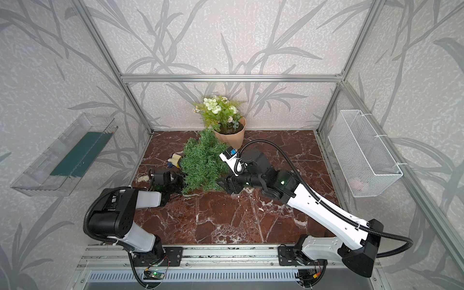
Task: Remove string lights from the small christmas tree
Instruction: Pick up the light string from the Christmas tree.
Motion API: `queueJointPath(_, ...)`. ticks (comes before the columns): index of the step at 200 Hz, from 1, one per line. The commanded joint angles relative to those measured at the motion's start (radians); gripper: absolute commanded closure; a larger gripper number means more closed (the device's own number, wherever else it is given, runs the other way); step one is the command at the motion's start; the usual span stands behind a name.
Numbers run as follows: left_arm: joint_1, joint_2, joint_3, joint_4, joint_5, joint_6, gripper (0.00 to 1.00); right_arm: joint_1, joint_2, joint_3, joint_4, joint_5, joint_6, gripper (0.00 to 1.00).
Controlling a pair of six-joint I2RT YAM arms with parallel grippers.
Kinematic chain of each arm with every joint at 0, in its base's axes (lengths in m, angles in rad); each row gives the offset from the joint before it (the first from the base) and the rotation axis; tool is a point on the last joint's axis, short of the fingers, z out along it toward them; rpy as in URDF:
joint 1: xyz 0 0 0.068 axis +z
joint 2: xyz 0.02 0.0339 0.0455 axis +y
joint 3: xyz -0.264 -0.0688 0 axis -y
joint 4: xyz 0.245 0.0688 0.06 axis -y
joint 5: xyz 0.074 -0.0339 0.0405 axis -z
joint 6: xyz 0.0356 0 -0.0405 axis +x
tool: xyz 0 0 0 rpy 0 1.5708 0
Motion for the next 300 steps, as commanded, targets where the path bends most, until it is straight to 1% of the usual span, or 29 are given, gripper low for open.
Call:
queueJointPath(1, 0.014, 0.005, -0.03, 0.043, -0.004, -0.055, 0.49, -0.005, -0.03, -0.008, -0.015, 0.019, -0.011, 0.29)
queueJointPath(14, 0.026, 0.005, -0.032, 0.041, -0.008, -0.05, 0.55, -0.004, -0.03, -0.009, -0.02, 0.019, -0.011, 0.29)
queueJointPath(25, 0.04, 0.004, -0.023, 0.037, -0.005, -0.042, 0.66, -0.004, -0.029, -0.01, -0.022, 0.021, -0.012, 0.29)
queueJointPath(30, 0.045, 0.005, -0.017, 0.029, -0.002, -0.038, 0.72, -0.005, -0.029, -0.011, -0.022, 0.021, -0.013, 0.29)
queueJointPath(47, 0.062, -0.007, 0.003, 0.007, 0.004, -0.026, 0.82, -0.004, -0.027, -0.011, -0.023, 0.024, -0.016, 0.29)
queueJointPath(66, 0.074, -0.045, 0.024, -0.055, 0.0, 0.0, 0.94, -0.007, -0.029, -0.01, -0.03, 0.029, -0.021, 0.3)
queueJointPath(75, 0.076, -0.076, 0.036, -0.112, -0.011, 0.022, 1.0, -0.006, -0.03, -0.009, -0.034, 0.035, -0.023, 0.3)
queueJointPath(127, 0.116, -0.273, 0.138, -0.453, -0.074, 0.187, 1.0, -0.014, -0.046, -0.013, -0.047, 0.046, -0.036, 0.29)
queueJointPath(160, 0.137, -0.327, 0.219, -0.601, -0.094, 0.268, 1.0, -0.017, -0.054, -0.021, -0.046, 0.046, -0.034, 0.29)
queueJointPath(184, 0.151, -0.325, 0.27, -0.64, -0.126, 0.325, 1.0, -0.018, -0.062, -0.021, -0.049, 0.048, -0.034, 0.29)
queueJointPath(214, 0.16, -0.262, 0.431, -0.719, -0.128, 0.456, 1.0, -0.02, -0.072, -0.015, -0.061, 0.051, -0.038, 0.29)
queueJointPath(238, 0.165, -0.228, 0.523, -0.727, -0.091, 0.485, 1.0, -0.022, -0.085, -0.014, -0.068, 0.058, -0.039, 0.29)
queueJointPath(274, 0.164, -0.236, 0.637, -0.785, -0.096, 0.55, 1.0, -0.027, -0.105, -0.015, -0.077, 0.069, -0.042, 0.29)
queueJointPath(284, 0.164, -0.237, 0.662, -0.777, -0.089, 0.567, 1.0, -0.031, -0.108, -0.016, -0.071, 0.068, -0.043, 0.29)
queueJointPath(300, 0.164, -0.228, 0.675, -0.697, -0.052, 0.57, 1.0, -0.043, -0.107, -0.015, -0.062, 0.054, -0.044, 0.29)
